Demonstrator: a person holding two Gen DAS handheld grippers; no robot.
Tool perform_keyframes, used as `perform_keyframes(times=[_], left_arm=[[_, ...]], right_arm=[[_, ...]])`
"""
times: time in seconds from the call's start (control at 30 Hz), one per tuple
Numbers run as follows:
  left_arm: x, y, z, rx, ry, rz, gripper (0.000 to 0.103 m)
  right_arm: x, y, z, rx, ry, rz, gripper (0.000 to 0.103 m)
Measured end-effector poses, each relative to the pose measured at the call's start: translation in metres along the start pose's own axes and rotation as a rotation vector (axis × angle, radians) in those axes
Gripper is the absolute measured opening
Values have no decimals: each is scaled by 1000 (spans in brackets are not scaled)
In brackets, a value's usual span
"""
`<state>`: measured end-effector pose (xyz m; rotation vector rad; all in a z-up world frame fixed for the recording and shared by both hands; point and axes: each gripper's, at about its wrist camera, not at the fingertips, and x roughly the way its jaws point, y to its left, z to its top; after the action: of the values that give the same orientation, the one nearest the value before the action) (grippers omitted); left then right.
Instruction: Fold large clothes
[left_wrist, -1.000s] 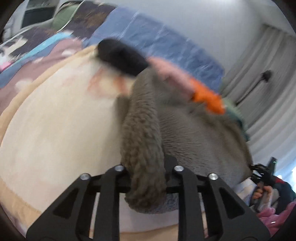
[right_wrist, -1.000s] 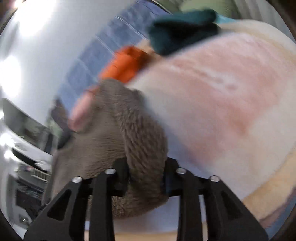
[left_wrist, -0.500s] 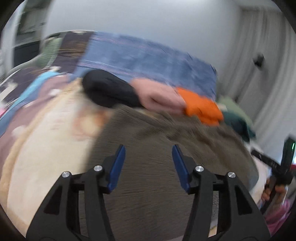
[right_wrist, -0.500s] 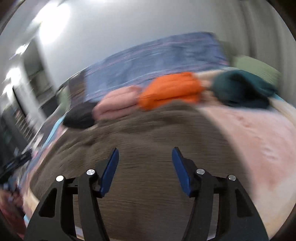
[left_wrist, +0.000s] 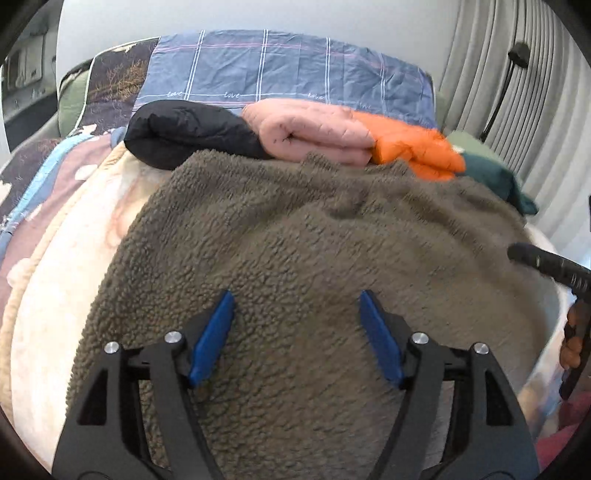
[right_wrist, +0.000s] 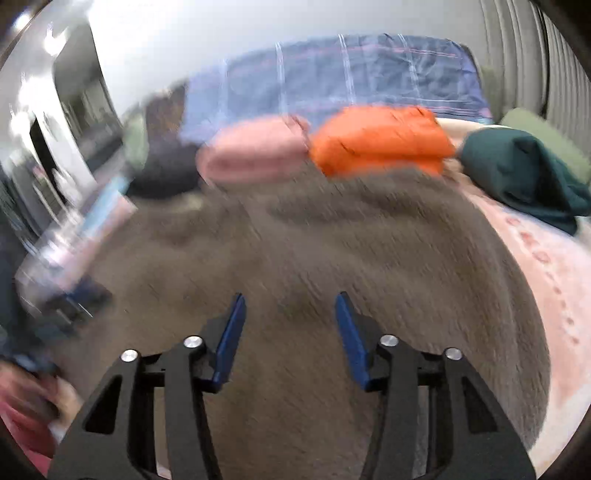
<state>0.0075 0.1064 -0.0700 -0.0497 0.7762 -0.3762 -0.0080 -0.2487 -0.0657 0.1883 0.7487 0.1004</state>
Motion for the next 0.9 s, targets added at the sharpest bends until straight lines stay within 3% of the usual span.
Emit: perform_keyframes(times=[0.13, 0.23, 0.3, 0.33, 0.37, 0.4, 0.47, 0.63, 0.77, 0.9], left_arm=[[-4, -17, 31, 5, -34, -61, 73], [12, -23, 56, 12, -40, -64, 74], [45, -18, 62, 24, 45, -5, 79], [66, -12, 58, 23, 114, 61, 79], [95, -1, 50, -10, 215, 85, 81], [101, 6, 47, -40, 212, 50, 81], [93, 8, 50, -58, 188, 28, 81], [87, -3, 46, -14, 160, 66, 81], [82, -1, 47, -42, 148, 36, 81], [67, 10, 43, -78, 116, -10, 83]], right_arm=[[18, 24, 46, -89, -48, 6, 36], [65, 32, 71, -64, 37, 50, 32], [98, 33, 72, -86, 110, -7, 32], [134, 26, 62, -104, 201, -95, 33], [158, 18, 54, -84, 273, -110, 35], [174, 5, 47, -19, 306, -70, 35], [166, 4, 55, 10, 284, -40, 35], [168, 15, 49, -51, 266, -81, 37], [164, 12, 49, -24, 252, -55, 37], [126, 19, 54, -40, 185, -50, 38]])
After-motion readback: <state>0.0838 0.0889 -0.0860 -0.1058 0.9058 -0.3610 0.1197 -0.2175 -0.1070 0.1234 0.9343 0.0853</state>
